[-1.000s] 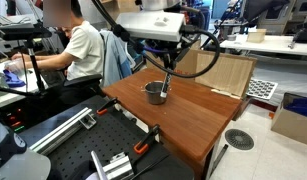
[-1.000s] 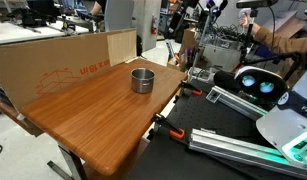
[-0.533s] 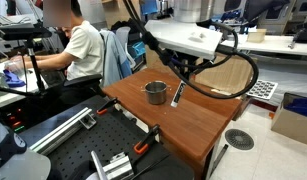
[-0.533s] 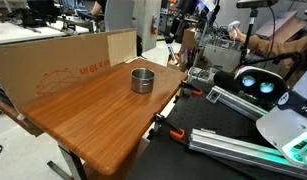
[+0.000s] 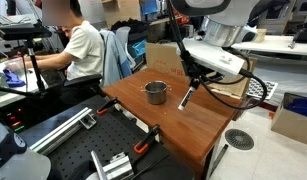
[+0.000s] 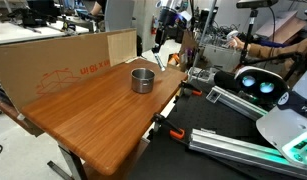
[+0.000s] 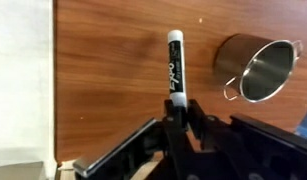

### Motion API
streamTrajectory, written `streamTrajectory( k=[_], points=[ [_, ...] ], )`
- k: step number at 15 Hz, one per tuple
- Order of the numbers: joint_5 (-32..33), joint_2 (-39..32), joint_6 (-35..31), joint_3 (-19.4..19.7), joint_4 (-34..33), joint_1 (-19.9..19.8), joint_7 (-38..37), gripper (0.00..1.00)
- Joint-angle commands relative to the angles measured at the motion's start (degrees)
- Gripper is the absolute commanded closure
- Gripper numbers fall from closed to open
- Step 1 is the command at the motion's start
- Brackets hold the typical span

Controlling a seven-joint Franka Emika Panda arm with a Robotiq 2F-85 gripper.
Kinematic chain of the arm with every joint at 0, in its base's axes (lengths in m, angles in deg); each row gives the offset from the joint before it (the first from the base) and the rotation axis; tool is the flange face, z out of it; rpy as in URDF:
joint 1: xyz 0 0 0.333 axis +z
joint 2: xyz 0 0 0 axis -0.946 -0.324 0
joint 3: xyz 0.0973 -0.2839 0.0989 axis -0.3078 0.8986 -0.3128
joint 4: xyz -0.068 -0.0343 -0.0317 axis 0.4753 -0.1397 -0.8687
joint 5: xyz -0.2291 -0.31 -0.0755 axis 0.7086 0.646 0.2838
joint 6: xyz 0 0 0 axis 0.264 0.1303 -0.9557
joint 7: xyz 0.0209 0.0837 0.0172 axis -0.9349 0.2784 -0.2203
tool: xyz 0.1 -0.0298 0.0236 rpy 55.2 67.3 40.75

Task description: Put the marker on the desk

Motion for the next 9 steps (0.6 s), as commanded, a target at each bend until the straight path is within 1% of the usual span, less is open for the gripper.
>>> streamTrajectory(
  k=[1,5,9],
  points=[
    [-1.0,-6.2,3.9,-4.7,-6.3,-4.4,1.4,0.95],
    [0.9,-10.7,3.8,-7.6,-9.7,-5.7,-0.7,0.95],
    [2.8,-15.3,5.9,-8.6,-14.2,-5.7,-3.2,0.95]
  ],
)
